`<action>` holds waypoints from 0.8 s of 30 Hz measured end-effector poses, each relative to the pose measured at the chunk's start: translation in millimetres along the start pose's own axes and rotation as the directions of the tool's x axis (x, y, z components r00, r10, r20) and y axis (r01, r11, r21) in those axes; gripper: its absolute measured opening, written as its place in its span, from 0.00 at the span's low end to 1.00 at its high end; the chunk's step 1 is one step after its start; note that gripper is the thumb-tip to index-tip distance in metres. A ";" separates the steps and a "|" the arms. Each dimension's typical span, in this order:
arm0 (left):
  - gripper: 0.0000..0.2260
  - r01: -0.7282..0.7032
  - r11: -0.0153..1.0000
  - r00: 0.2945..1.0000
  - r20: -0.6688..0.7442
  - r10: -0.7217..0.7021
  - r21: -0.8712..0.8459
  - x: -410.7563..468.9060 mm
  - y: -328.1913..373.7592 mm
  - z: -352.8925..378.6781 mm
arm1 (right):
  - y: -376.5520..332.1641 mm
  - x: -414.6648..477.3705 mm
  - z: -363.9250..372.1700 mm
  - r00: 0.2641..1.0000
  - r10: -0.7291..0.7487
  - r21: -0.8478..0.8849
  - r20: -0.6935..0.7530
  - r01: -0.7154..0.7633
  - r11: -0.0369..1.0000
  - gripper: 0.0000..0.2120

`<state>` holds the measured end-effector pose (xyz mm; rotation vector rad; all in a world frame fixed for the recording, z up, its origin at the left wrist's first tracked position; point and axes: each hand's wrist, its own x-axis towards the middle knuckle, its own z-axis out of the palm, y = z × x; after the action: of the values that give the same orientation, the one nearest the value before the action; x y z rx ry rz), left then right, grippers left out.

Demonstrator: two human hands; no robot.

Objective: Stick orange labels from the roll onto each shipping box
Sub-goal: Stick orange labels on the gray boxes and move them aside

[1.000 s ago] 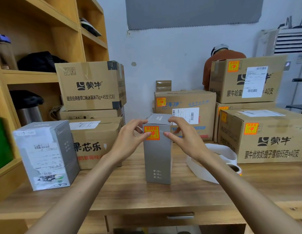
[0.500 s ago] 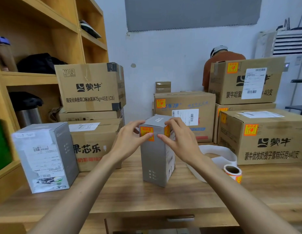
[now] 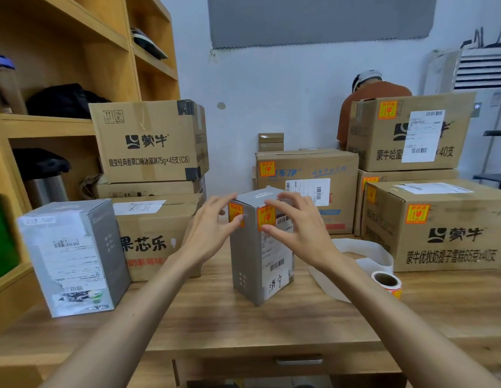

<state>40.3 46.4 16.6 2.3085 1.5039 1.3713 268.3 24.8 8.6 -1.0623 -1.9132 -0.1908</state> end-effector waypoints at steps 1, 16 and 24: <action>0.22 -0.009 1.000 1.000 -0.015 0.009 0.004 -0.7 -2.3 0.3 | 1.2 0.5 -0.1 1.000 0.011 0.019 0.005 -0.011 1.000 0.25; 0.47 0.153 0.981 0.965 0.231 -0.122 -0.121 -0.5 -5.4 3.5 | 11.3 -13.3 7.8 0.939 0.343 0.302 0.036 -0.338 0.892 0.29; 0.37 0.164 0.952 0.952 0.296 -0.084 -0.259 0.0 -12.0 1.4 | 10.2 -15.3 10.9 0.969 0.248 0.133 -0.002 -0.245 0.960 0.27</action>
<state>32.9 53.2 10.0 2.0876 1.2551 1.0865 272.2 27.5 -12.3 -1.1923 -1.7323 0.0661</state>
